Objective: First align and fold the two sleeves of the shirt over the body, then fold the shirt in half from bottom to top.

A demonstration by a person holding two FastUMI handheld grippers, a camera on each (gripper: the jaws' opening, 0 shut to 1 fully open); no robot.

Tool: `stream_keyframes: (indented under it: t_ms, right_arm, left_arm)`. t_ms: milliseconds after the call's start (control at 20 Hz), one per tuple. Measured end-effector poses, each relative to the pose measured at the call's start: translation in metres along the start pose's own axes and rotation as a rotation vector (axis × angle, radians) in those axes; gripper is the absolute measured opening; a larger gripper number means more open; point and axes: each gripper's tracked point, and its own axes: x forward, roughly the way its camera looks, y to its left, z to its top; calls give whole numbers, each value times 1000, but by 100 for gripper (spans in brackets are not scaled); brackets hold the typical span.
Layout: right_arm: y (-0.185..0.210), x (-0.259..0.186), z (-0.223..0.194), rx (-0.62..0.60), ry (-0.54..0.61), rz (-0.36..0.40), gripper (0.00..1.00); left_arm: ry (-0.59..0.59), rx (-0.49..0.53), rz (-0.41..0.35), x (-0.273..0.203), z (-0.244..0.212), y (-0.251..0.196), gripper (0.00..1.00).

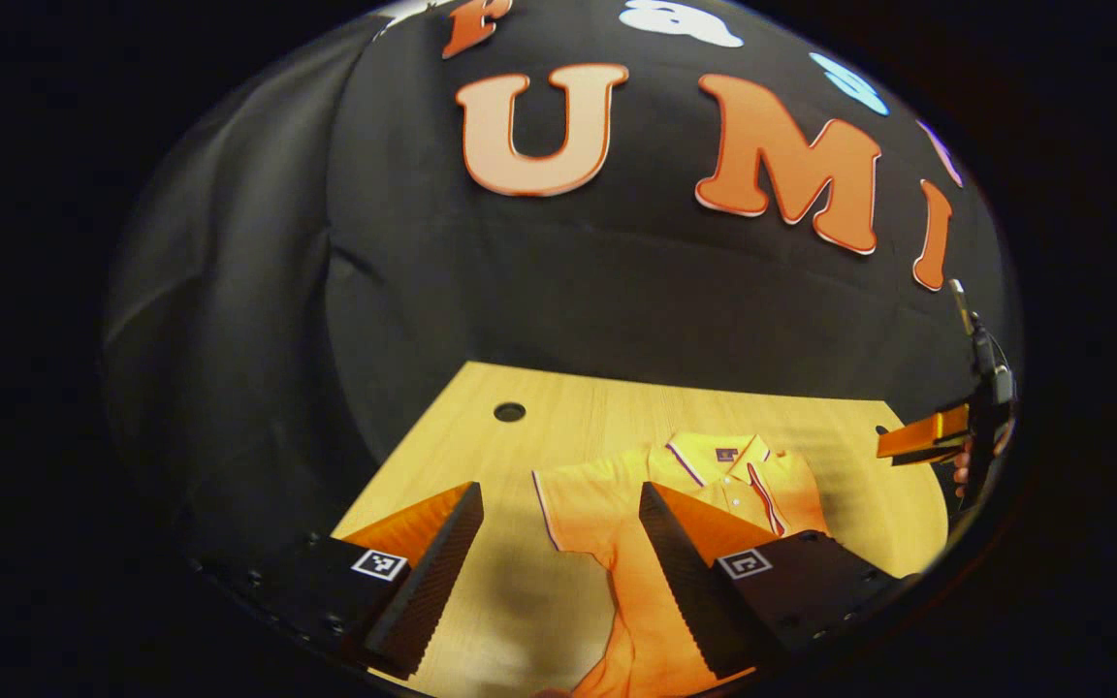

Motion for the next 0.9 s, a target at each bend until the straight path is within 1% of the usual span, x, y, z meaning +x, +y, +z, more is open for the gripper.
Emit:
stream_keyframes:
  t_ms: [100, 250, 300, 450, 600, 700, 750, 900]
  right_arm:
    - [-4, -16, -7, 18, -39, -33, 90]
    - [-13, -40, -17, 37, -91, -90, 91]
    - [-15, -47, -19, 44, -108, -103, 90]
    - [-20, -68, -27, 78, -146, -137, 91]
    - [-26, -88, -34, 104, -173, -149, 91]
    - [-31, -101, -42, 109, -184, -167, 90]
    - [-32, -106, -44, 110, -188, -169, 91]
    - [-40, -120, -55, 115, -191, -191, 91]
  left_arm:
    - [79, -2, -35, 36, -10, -4, 100]
    - [201, 24, -81, 82, -29, -11, 98]
    - [242, 29, -86, 94, -36, -10, 99]
    - [338, 32, -97, 129, -52, -13, 98]
    - [423, 41, -80, 155, -67, -10, 98]
    - [489, 24, -83, 170, -80, -15, 99]
    - [520, 18, -78, 175, -88, -13, 97]
    - [575, 25, -31, 190, -100, -5, 98]
